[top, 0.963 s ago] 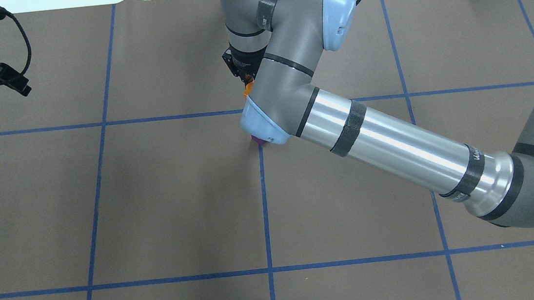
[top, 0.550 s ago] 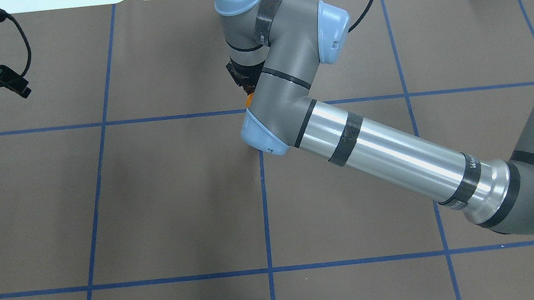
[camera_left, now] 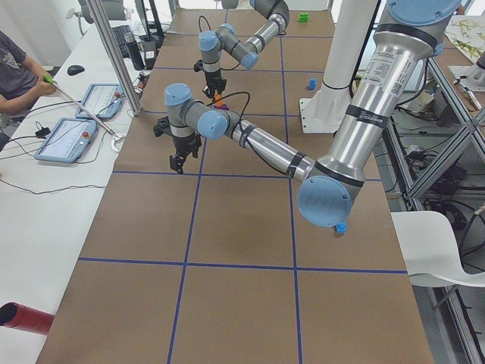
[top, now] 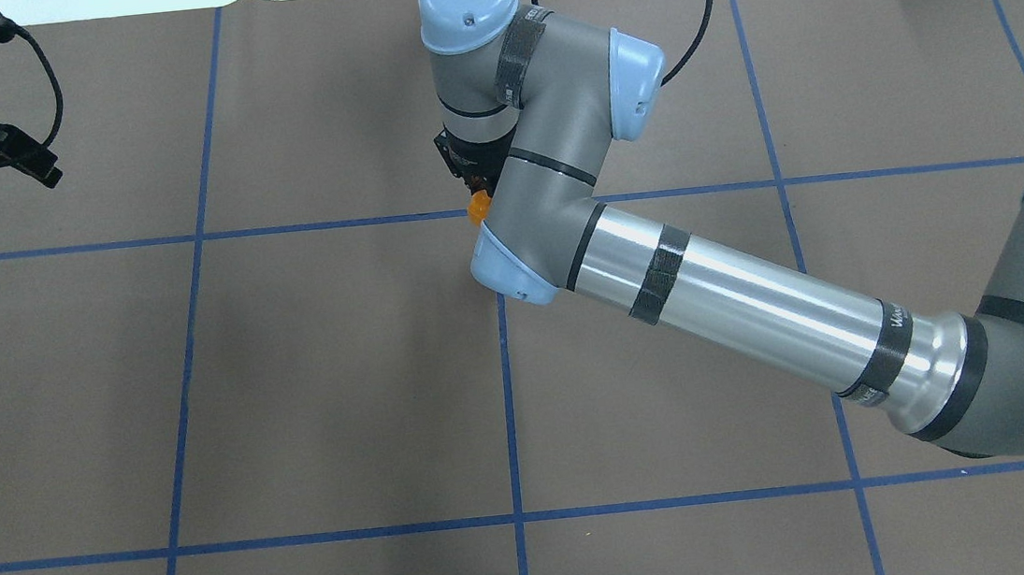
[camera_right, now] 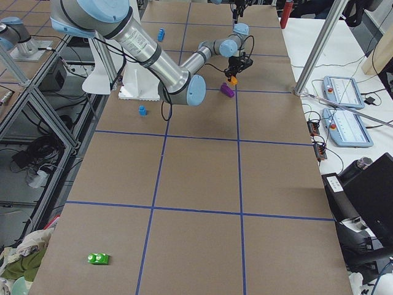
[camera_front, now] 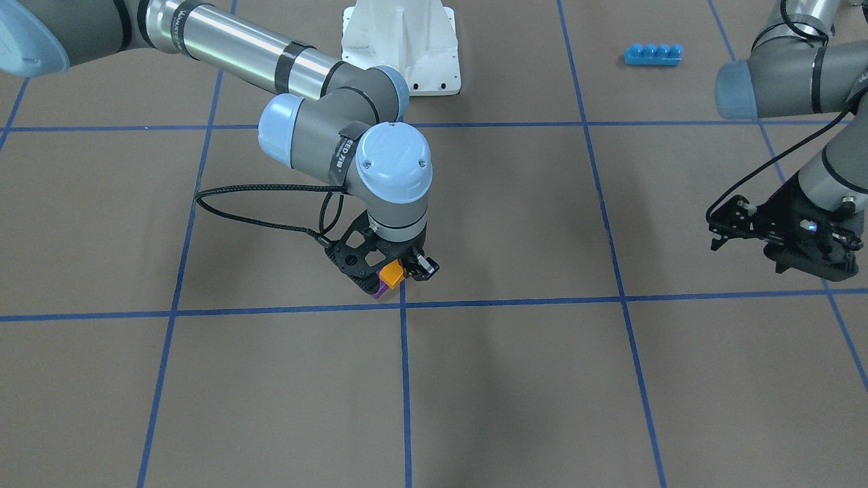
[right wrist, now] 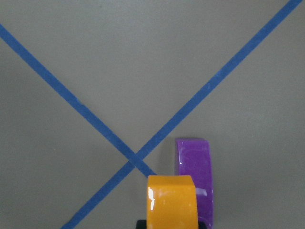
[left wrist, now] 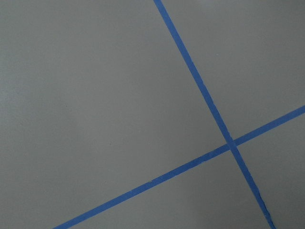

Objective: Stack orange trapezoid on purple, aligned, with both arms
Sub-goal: 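Align and lower the orange block onto the purple block with the right gripper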

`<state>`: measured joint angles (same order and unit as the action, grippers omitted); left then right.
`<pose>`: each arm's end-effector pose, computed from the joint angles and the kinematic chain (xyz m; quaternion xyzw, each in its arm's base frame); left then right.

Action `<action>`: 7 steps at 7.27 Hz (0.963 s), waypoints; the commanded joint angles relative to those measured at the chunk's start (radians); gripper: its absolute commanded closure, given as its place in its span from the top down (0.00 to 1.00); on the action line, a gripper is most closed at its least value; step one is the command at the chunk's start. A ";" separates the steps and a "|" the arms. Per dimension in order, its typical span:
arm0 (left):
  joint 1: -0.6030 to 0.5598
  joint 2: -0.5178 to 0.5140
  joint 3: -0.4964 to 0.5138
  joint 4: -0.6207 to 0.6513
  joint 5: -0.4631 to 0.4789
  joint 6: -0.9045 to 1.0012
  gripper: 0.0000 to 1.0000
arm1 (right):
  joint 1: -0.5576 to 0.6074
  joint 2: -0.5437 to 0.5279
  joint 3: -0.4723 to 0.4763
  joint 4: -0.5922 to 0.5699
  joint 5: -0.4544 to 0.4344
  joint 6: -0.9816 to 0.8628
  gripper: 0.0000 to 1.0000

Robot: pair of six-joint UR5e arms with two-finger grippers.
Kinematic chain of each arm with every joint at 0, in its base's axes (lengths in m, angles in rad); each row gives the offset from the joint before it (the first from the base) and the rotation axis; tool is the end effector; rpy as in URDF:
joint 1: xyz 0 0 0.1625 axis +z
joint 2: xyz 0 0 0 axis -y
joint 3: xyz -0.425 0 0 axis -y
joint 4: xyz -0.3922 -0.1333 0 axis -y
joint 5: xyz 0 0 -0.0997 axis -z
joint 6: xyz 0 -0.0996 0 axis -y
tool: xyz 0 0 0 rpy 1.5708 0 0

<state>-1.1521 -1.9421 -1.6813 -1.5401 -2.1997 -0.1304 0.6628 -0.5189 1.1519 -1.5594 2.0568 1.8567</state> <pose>0.1865 -0.6028 0.4058 0.1230 0.3478 0.2016 0.9073 -0.5913 -0.5717 0.1518 -0.1666 -0.3447 0.3527 0.8538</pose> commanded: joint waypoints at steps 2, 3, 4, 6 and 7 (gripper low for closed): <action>0.002 -0.006 0.000 0.000 0.000 -0.002 1.00 | 0.001 -0.003 0.003 -0.001 0.055 0.004 0.00; 0.002 -0.006 0.003 -0.003 0.002 -0.002 1.00 | 0.003 -0.004 0.005 -0.001 0.057 0.004 0.00; 0.002 -0.006 0.003 -0.006 0.000 -0.002 1.00 | 0.004 -0.015 0.005 0.001 0.057 0.004 0.00; 0.002 -0.006 0.003 -0.006 0.000 -0.002 1.00 | 0.011 -0.026 0.008 0.001 0.059 0.004 0.00; 0.002 -0.006 0.005 -0.006 0.000 -0.002 1.00 | 0.011 -0.030 0.020 -0.002 0.059 0.004 0.00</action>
<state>-1.1505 -1.9481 -1.6777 -1.5461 -2.1997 -0.1319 0.6725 -0.5429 1.1619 -1.5596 2.1147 1.8607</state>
